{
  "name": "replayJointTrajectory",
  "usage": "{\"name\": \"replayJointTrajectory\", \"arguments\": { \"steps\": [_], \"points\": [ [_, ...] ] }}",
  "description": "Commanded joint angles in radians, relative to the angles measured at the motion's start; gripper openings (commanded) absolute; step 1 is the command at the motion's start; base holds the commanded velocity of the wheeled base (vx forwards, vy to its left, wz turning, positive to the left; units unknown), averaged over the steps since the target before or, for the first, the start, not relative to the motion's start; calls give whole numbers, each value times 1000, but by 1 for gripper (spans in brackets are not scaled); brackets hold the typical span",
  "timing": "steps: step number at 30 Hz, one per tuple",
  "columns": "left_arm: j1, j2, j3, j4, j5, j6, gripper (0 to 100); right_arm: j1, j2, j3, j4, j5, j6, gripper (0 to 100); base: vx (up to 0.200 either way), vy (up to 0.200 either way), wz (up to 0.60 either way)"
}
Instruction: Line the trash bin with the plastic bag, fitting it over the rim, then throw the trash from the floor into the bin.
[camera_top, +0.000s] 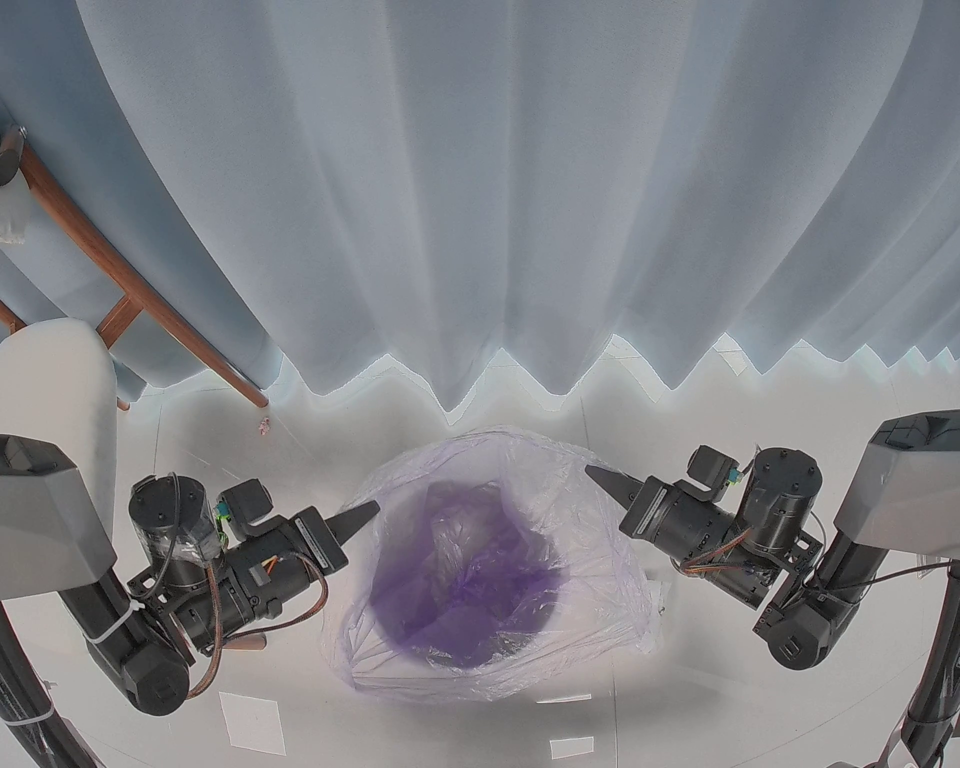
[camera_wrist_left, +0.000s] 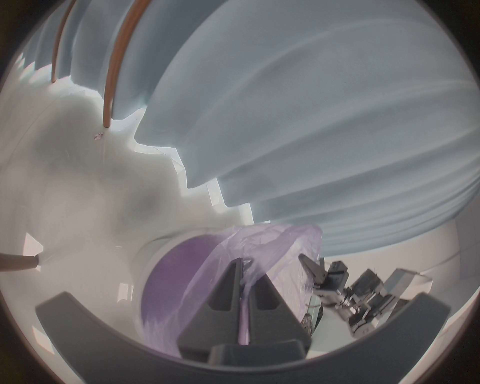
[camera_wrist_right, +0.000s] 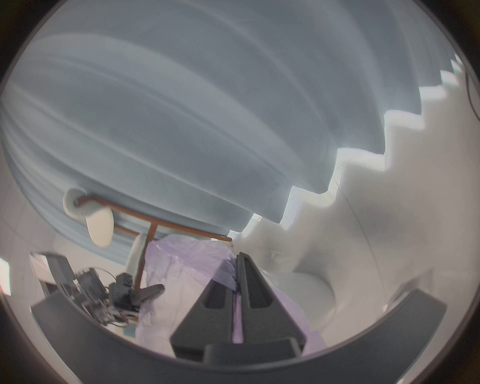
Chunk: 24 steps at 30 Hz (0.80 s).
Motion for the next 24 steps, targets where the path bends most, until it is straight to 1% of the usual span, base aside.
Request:
{"name": "replayJointTrajectory", "arguments": {
  "steps": [1,3,4,5,7,9,12,15,20,24],
  "points": [
    [62,74,-93,1,-4,-58,0,-10,61,-66,-16,-5,116,0,0,0,0],
    [81,111,-124,1,-4,-59,0,-19,84,-86,-16,-5,163,0,0,0,0],
    [81,120,-129,1,-4,-59,0,-19,88,-89,-16,-5,173,0,0,0,0],
    [82,151,-135,0,-2,-61,0,-21,102,-94,-16,-5,203,0,0,0,0],
    [81,186,-132,0,-2,-59,0,-21,119,-97,-16,-5,225,0,0,0,0],
    [82,204,-133,0,-2,-58,0,-21,130,-97,-16,-5,228,0,0,0,0],
    [114,211,-156,0,-5,-62,0,-22,160,-126,-16,-5,229,0,0,0,0],
    [119,214,-164,0,-5,-66,0,-27,180,-143,-16,-5,229,0,0,0,0],
    [124,218,-166,0,-5,-82,0,-59,226,-204,-16,-7,229,0,0,0,0],
    [147,220,-199,0,-5,-85,0,-76,232,-253,-13,-7,228,0,0,0,0]
  ]
}}
